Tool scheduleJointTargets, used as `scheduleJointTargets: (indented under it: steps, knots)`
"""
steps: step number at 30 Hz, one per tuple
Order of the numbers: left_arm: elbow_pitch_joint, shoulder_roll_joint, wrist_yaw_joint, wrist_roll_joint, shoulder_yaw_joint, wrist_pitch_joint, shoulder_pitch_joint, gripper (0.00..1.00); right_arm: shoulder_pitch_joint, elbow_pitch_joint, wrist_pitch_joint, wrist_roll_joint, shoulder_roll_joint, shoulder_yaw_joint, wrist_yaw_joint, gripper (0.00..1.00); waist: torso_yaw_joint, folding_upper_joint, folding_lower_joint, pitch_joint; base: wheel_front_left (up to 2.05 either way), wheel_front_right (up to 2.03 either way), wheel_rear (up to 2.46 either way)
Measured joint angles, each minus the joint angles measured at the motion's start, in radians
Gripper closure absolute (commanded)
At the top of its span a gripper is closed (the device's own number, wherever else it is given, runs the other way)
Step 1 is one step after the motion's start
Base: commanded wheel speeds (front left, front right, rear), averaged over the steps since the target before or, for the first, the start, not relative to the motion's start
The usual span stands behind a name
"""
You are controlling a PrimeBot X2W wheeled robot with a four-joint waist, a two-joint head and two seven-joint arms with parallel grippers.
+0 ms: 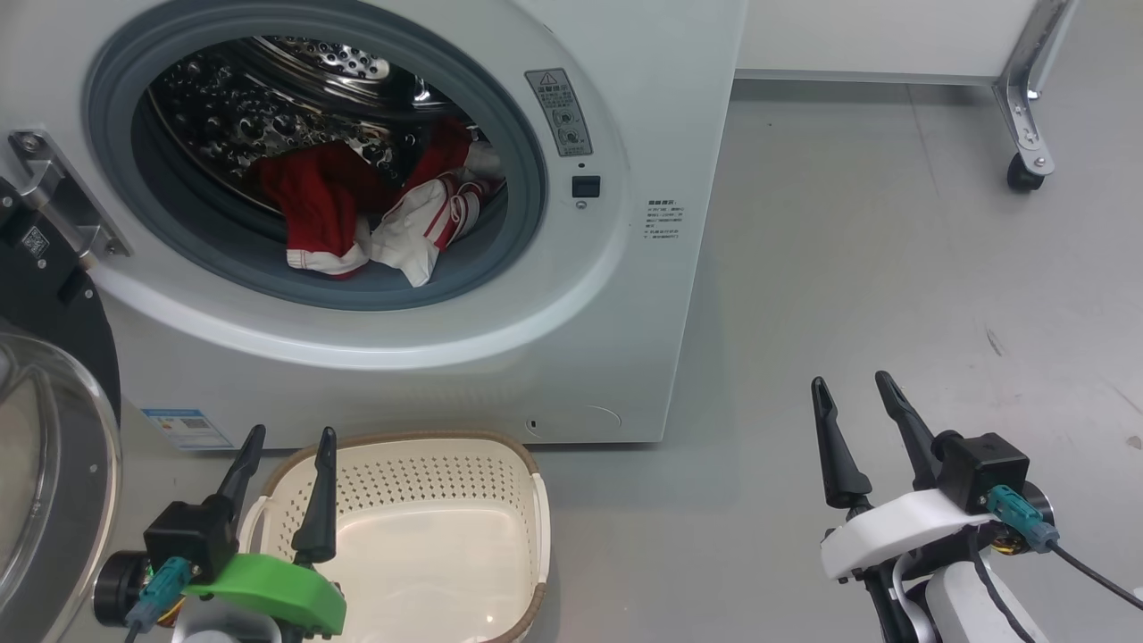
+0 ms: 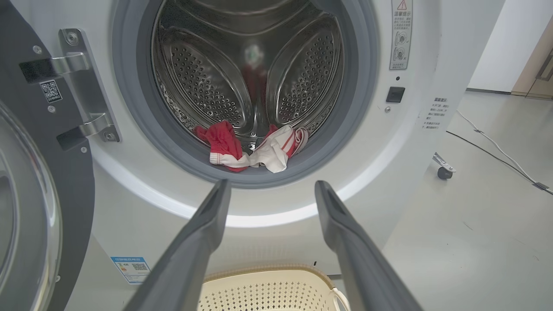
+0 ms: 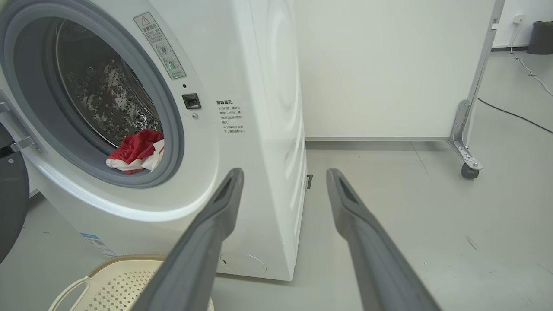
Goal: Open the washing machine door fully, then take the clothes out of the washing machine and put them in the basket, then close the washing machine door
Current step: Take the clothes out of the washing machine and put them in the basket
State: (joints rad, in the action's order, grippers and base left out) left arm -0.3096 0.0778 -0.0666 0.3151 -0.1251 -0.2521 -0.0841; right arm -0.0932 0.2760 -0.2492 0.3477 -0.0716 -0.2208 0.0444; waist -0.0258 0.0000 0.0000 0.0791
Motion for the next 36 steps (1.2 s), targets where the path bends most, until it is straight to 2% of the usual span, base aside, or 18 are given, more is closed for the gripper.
scheduleJointTargets:
  steps: [36]
  knots:
    - [-0.002, -0.003, 0.010, -0.016, 0.002, 0.000, 0.001, 0.00, 0.000, 0.001, 0.000, -0.009, 0.007, 0.008, 0.007, 0.00, -0.001, 0.0000, 0.0000, -0.001, 0.03, -0.03, 0.00]
